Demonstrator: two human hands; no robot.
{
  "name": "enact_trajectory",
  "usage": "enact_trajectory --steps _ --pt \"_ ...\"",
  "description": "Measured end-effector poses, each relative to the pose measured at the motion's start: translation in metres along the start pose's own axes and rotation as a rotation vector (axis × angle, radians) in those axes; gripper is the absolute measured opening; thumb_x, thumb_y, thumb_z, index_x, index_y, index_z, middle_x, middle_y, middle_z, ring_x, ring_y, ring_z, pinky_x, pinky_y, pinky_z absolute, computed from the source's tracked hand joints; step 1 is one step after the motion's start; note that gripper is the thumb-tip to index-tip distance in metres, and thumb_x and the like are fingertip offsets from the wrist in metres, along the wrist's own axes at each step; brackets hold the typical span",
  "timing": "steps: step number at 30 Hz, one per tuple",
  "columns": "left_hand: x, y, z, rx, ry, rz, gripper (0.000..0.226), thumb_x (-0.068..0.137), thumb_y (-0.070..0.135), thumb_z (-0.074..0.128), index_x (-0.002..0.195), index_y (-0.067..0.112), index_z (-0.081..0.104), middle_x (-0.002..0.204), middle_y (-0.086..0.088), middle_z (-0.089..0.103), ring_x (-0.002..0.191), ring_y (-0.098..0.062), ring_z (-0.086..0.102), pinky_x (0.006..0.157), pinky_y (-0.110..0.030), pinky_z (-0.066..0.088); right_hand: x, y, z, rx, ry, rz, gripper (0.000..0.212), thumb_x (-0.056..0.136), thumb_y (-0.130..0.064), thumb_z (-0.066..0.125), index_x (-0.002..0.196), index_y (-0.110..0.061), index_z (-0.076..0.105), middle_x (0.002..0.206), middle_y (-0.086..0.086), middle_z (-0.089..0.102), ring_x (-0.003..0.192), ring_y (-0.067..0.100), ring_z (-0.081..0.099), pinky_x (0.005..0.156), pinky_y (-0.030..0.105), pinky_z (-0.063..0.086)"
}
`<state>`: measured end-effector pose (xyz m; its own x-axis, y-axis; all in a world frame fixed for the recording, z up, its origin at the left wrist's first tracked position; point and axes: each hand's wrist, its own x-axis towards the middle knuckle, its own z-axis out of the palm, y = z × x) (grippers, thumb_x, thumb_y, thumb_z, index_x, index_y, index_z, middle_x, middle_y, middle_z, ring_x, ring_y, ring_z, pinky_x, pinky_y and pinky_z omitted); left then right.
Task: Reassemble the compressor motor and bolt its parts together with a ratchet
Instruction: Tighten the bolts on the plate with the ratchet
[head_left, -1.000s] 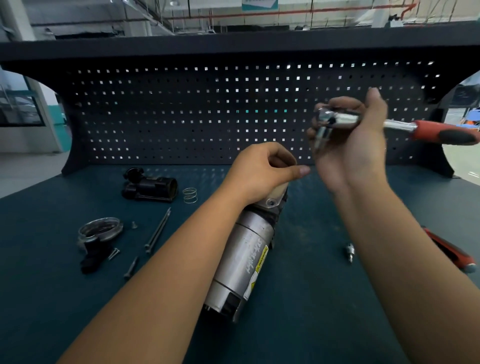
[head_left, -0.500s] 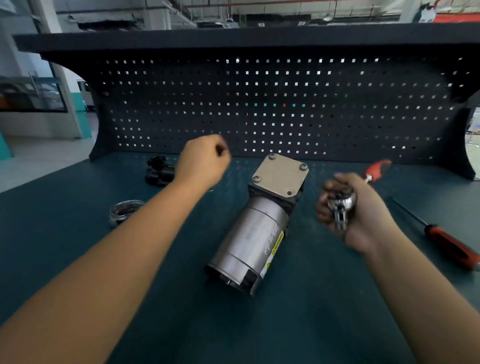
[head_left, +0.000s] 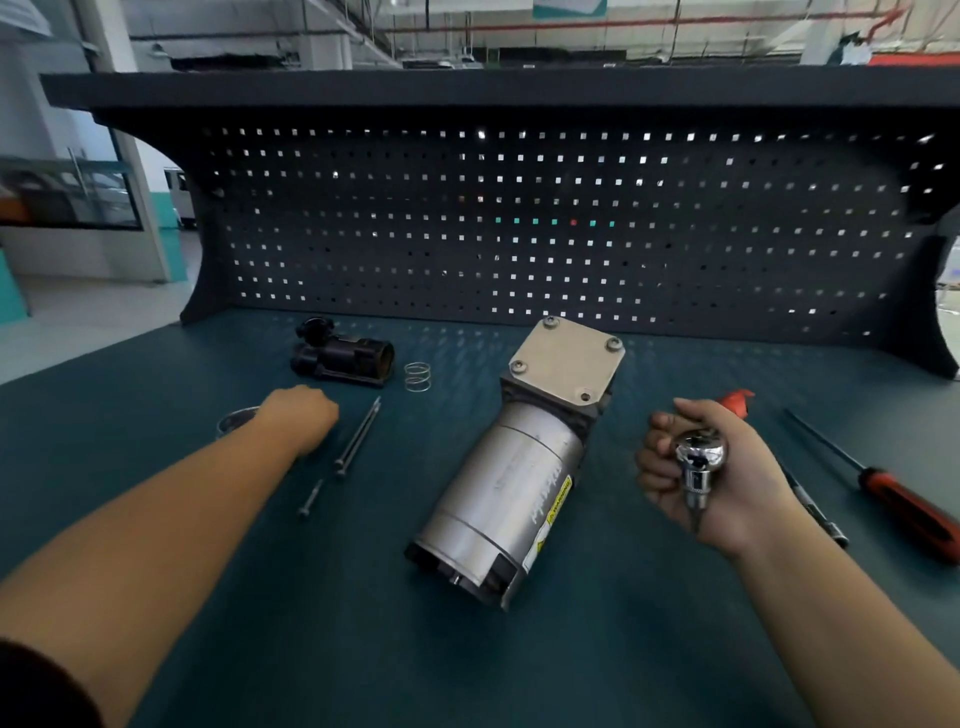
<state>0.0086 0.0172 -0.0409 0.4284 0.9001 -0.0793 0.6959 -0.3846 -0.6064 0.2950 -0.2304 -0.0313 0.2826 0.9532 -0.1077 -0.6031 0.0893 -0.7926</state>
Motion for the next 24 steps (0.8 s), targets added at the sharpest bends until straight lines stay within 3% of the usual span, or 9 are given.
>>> enact_trajectory --steps 5,7,12,15,18,21,24 --pt "0.005 0.007 0.01 0.034 0.091 -0.038 0.03 0.092 0.003 0.046 0.119 0.014 0.054 0.122 -0.006 0.057 0.113 -0.023 0.051 0.089 -0.033 0.047 0.0 -0.001 -0.001 0.041 0.025 -0.022 0.015 0.069 -0.025 0.051 0.064 -0.012 0.045 0.048 0.001 0.043 0.034 0.011 0.035 0.034 0.018 0.031" --pt "0.005 0.01 0.01 -0.066 0.169 -0.053 0.026 0.092 0.009 0.048 0.118 0.011 0.052 0.121 -0.007 0.056 0.114 -0.024 0.049 0.089 -0.034 0.045 0.0 -0.001 -0.002 0.046 0.024 -0.018 0.015 0.069 -0.025 0.051 0.064 -0.012 0.045 0.048 0.001 0.044 0.034 0.011 0.036 0.034 0.018 0.031" --pt "-0.01 0.025 -0.021 -0.776 0.521 -0.117 0.017 0.086 0.018 0.059 0.097 0.005 0.058 0.099 -0.015 0.063 0.097 -0.031 0.052 0.077 -0.037 0.045 0.002 0.002 -0.005 -0.024 0.057 0.01 0.015 0.068 -0.025 0.054 0.065 -0.012 0.049 0.05 0.002 0.048 0.036 0.012 0.038 0.035 0.02 0.033" --pt "-0.033 0.036 -0.051 -1.262 0.658 -0.132 0.005 0.086 0.015 0.061 0.09 0.012 0.061 0.082 -0.005 0.067 0.083 -0.026 0.059 0.064 -0.028 0.038 0.005 0.004 -0.007 -0.071 0.08 0.027 0.017 0.076 -0.024 0.051 0.063 -0.012 0.05 0.05 0.003 0.05 0.037 0.012 0.039 0.036 0.02 0.034" --pt "-0.065 0.053 -0.084 -1.588 0.703 0.054 0.008 0.09 0.017 0.058 0.085 0.023 0.057 0.069 0.01 0.07 0.079 -0.027 0.064 0.062 -0.026 0.044 0.006 0.006 -0.007 -0.065 0.076 0.023 0.016 0.072 -0.024 0.053 0.062 -0.012 0.051 0.05 0.004 0.05 0.036 0.013 0.039 0.035 0.021 0.034" --pt "-0.095 0.074 -0.11 -1.746 0.768 0.245 0.015 0.093 0.016 0.056 0.087 0.029 0.058 0.077 0.014 0.073 0.073 -0.034 0.063 0.069 -0.04 0.05 0.004 0.006 -0.008 -0.061 0.076 0.019 0.015 0.068 -0.025 0.055 0.062 -0.012 0.051 0.05 0.004 0.051 0.037 0.013 0.04 0.037 0.021 0.034" --pt "-0.11 0.092 -0.125 -1.91 0.722 0.383 0.014 0.092 0.01 0.056 0.088 0.023 0.059 0.08 0.011 0.074 0.078 -0.009 0.069 0.074 -0.016 0.049 0.005 0.006 -0.01 -0.065 0.088 0.026 0.022 0.081 -0.025 0.049 0.062 -0.012 0.051 0.051 0.003 0.051 0.038 0.013 0.039 0.038 0.021 0.034"
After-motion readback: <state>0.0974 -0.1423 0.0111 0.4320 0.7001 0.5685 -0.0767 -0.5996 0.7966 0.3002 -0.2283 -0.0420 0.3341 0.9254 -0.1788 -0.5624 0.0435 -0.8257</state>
